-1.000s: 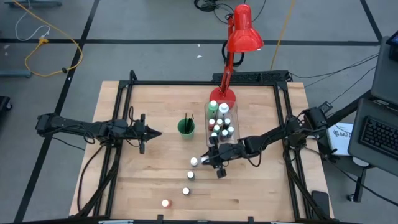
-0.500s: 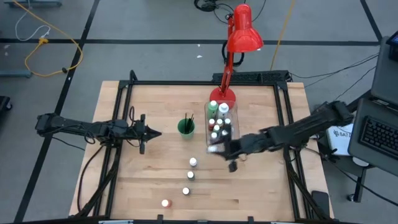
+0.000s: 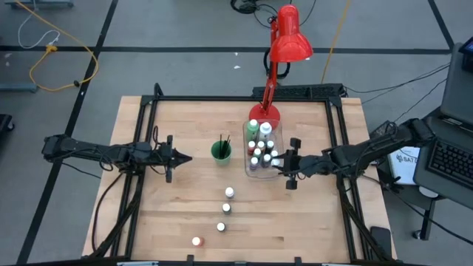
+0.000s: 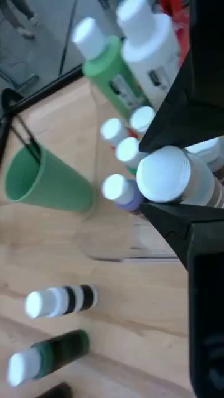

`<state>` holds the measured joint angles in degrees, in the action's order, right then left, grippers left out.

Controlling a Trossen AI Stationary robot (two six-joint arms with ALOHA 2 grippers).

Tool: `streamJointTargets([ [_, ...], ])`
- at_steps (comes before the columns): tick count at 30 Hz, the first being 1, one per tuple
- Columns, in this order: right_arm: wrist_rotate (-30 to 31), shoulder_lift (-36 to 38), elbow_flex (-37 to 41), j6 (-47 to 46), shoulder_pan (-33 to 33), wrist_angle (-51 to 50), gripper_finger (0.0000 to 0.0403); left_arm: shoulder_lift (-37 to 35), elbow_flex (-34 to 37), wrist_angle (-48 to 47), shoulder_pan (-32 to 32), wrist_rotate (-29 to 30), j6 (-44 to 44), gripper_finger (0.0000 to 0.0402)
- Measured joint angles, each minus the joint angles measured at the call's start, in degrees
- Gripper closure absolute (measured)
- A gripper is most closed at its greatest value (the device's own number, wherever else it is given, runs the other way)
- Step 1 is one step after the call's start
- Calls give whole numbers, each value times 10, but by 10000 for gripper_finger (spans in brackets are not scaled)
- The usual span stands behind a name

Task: Pick & Place Paint Supplies
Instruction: Put the right small white paint bottle into the transparent bin

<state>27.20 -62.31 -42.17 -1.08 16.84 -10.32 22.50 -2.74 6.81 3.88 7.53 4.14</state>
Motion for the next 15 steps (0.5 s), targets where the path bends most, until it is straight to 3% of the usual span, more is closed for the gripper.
streamJointTargets([
  [8, -5, 0, 53, -13, -31, 29, 282, 0, 0, 4, 0, 0, 0, 392],
  [15, -54, -7, 70, -27, -54, 66, 281, 0, 0, 3, 0, 0, 1, 392],
])
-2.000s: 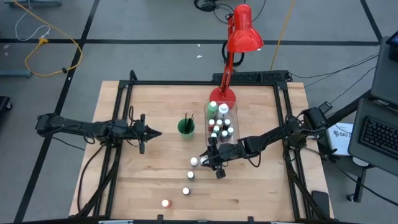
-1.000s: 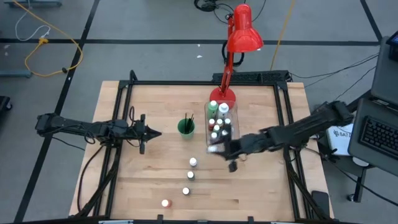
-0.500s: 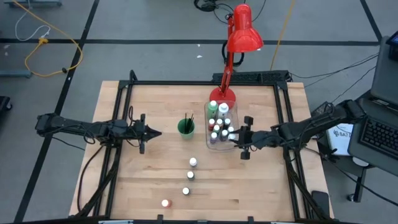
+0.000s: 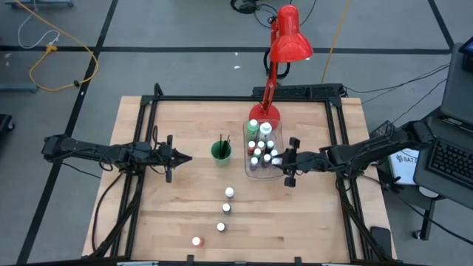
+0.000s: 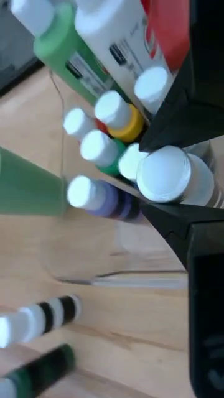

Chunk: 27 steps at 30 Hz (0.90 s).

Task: Pick & Place Paint Supplies
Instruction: Put the right small white paint bottle into the transparent bin, then put the orange paint bottle into the transparent bin

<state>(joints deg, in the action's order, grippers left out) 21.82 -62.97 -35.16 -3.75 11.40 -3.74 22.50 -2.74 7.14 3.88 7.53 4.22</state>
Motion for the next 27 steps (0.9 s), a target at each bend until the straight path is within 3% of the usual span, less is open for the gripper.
streamJointTargets([
  [5, -40, -2, 18, -4, -19, 1, 279, 0, 0, 0, 0, 0, 0, 391],
  [21, -40, 0, 32, -6, -31, 55, 208, 0, 0, -1, 0, 0, -5, 391],
  [27, -79, 73, 10, 65, -4, 134, 207, 0, 0, -1, 0, 0, -5, 391],
])
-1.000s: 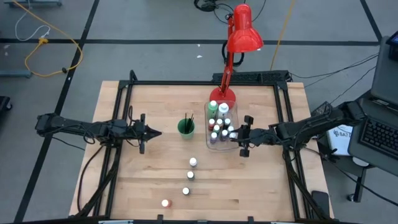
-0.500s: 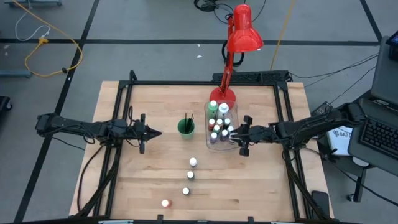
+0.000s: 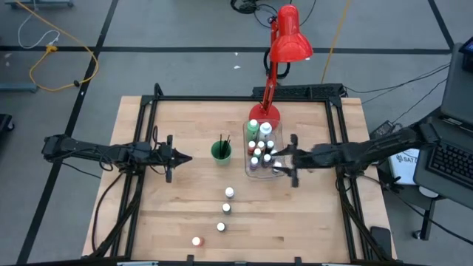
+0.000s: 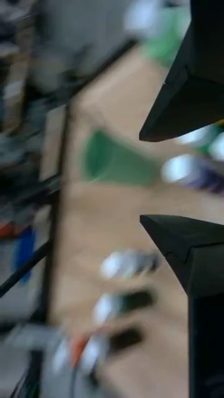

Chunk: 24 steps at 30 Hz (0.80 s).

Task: Pick & Place Paint Supplies
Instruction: Put the orange paint bottle into the transparent bin

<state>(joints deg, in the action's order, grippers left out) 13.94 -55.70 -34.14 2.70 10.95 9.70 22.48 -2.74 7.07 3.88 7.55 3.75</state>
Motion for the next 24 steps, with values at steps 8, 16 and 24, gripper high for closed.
streamJointTargets([
  [8, -7, 179, 119, 85, 59, 177, 309, 0, 0, -12, 0, 1, 2, 392],
  [16, -4, 251, 282, 68, 42, 330, 390, 0, 0, -1, -1, 25, -16, 392],
  [24, -3, 234, 331, 44, 34, 357, 398, 0, 0, 14, -1, 30, -7, 392],
])
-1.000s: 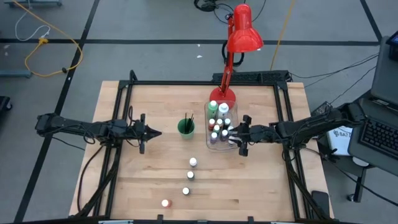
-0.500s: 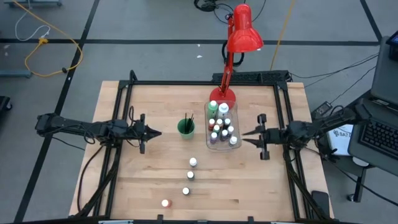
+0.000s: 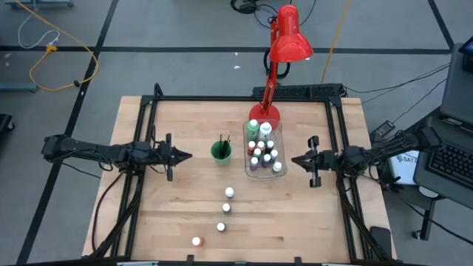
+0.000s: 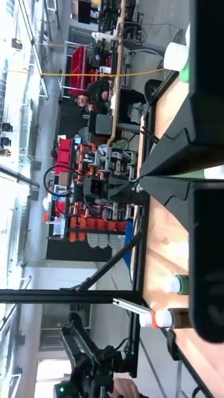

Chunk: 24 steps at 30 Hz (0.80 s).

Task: Pick & Place Paint Supplies
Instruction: Put the orange paint bottle into the transparent bin

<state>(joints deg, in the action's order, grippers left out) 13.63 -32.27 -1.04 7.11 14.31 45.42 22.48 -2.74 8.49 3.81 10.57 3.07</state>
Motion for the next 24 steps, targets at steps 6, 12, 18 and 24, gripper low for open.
streamJointTargets([
  [6, -1, -32, 0, -1, 0, -6, 400, 8, 0, 25, 3, -86, 3, 392],
  [12, 0, -50, 1, -25, 0, 3, 399, 74, 0, 109, 76, -186, 0, 392],
  [18, -2, -65, 2, -49, 0, 2, 399, 161, 0, 191, 229, -154, 14, 391],
  [24, -2, -81, 2, -61, 0, 2, 399, 265, -3, 242, 347, -21, 84, 378],
])
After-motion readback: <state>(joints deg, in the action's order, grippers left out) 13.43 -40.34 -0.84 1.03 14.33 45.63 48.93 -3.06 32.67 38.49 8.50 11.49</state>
